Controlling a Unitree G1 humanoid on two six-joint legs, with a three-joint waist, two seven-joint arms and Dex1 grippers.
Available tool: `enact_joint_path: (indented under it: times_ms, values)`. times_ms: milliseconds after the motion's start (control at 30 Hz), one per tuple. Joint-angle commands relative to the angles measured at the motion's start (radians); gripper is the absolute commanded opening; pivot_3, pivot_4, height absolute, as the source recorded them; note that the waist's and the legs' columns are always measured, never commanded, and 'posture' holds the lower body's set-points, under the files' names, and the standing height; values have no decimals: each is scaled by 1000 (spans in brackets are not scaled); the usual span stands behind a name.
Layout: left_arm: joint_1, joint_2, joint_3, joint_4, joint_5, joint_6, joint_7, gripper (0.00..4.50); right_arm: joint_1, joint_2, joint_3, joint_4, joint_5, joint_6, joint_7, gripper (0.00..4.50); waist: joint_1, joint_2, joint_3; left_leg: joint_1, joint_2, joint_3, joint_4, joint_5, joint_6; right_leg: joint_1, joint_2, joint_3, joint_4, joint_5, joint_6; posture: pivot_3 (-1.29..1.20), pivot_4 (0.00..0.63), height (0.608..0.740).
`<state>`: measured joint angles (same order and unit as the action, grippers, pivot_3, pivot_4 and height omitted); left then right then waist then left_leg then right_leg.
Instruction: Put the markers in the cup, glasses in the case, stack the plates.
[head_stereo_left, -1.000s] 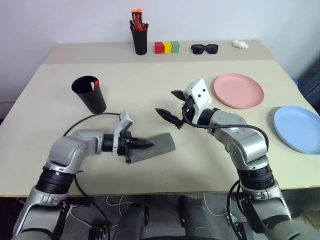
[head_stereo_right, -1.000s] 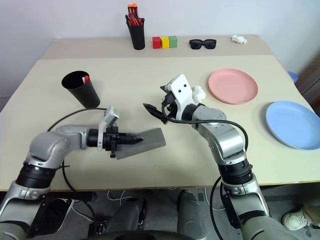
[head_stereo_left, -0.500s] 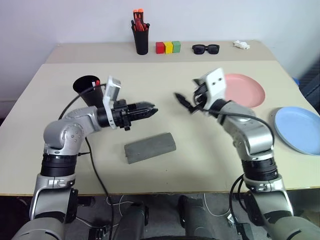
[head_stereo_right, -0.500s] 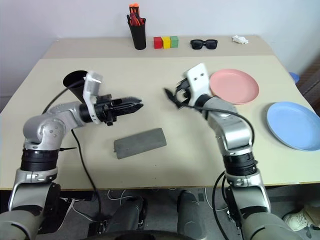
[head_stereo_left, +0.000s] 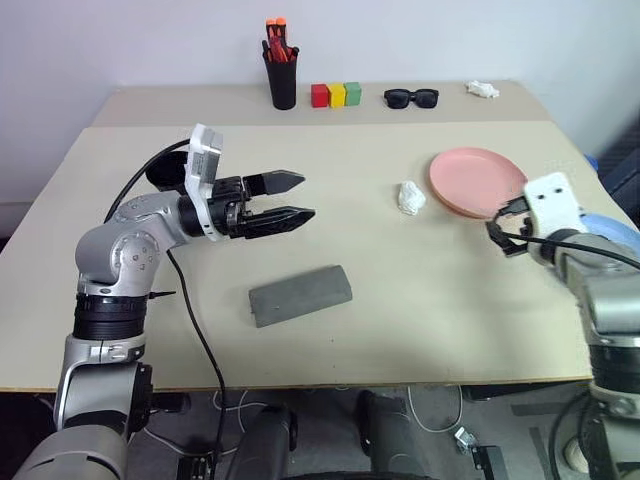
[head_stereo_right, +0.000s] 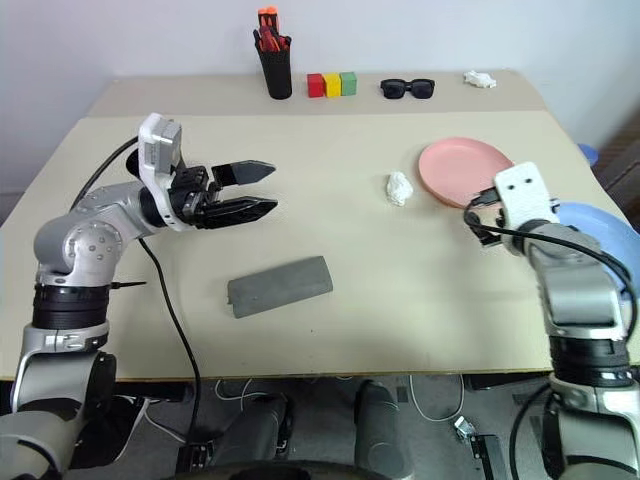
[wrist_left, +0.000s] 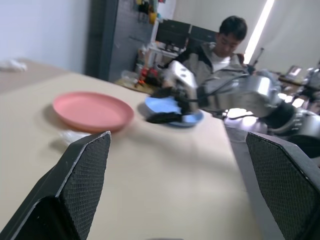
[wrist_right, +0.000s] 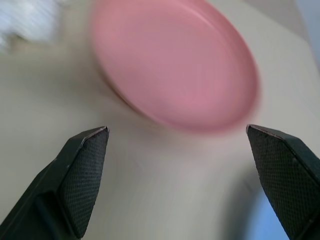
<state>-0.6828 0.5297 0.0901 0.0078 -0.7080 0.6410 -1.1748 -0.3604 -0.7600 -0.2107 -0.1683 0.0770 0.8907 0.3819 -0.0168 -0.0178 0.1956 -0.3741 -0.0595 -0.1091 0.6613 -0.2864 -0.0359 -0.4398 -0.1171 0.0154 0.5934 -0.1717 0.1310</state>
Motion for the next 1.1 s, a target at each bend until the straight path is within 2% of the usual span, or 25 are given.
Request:
enact_joint_path:
  times_ms: [33,167,367,400,467,667,867,967,1100]
  values:
    - [-3,7,-5,3,16,-65,-40,4417,49,-36,-102,-23,-5,106,-21,4500,2,0,0,0,0,0,0,0,0,0,0,0,0,0,0,0,150,740]
    - [-10,2,-9,20,15,-79,-64,4417,51,-21,-154,40,24,181,-26,4500,4,0,0,0,0,0,1,0,0,1,0,0,-1,0,0,0,150,740]
    - [-9,28,-4,31,12,-72,-93,4417,38,-25,-207,182,52,188,-21,4500,3,0,0,0,0,0,1,0,0,1,0,0,0,0,0,0,150,740]
    - [-6,30,-3,30,13,-74,-93,4500,45,-31,-197,187,59,187,-3,3961,3,0,0,0,0,0,1,0,0,1,0,0,0,0,0,0,150,740]
    - [7,39,-2,20,12,-74,-93,4500,48,-34,-179,196,65,190,8,3238,2,0,0,0,0,0,1,0,0,1,0,0,0,0,0,0,150,740]
    - [36,47,3,-7,5,-70,-80,4500,23,-45,-157,239,53,148,-9,185,3,0,0,0,0,0,1,0,0,2,0,0,0,0,0,0,150,740]
    - [33,42,21,28,38,-126,-46,4500,-101,-68,-107,206,4,14,-61,79,0,1,0,1,0,0,1,0,0,2,0,0,-1,0,0,0,150,740]
    - [22,33,27,60,57,-151,-6,4500,-208,-20,-44,187,40,-86,-9,79,-9,2,1,1,0,1,1,0,0,1,0,0,-1,0,0,0,150,740]
    - [21,10,31,80,81,-206,27,4500,-322,60,96,299,16,-244,63,79,-17,1,1,1,1,0,0,0,0,1,1,0,-1,0,0,0,150,740]
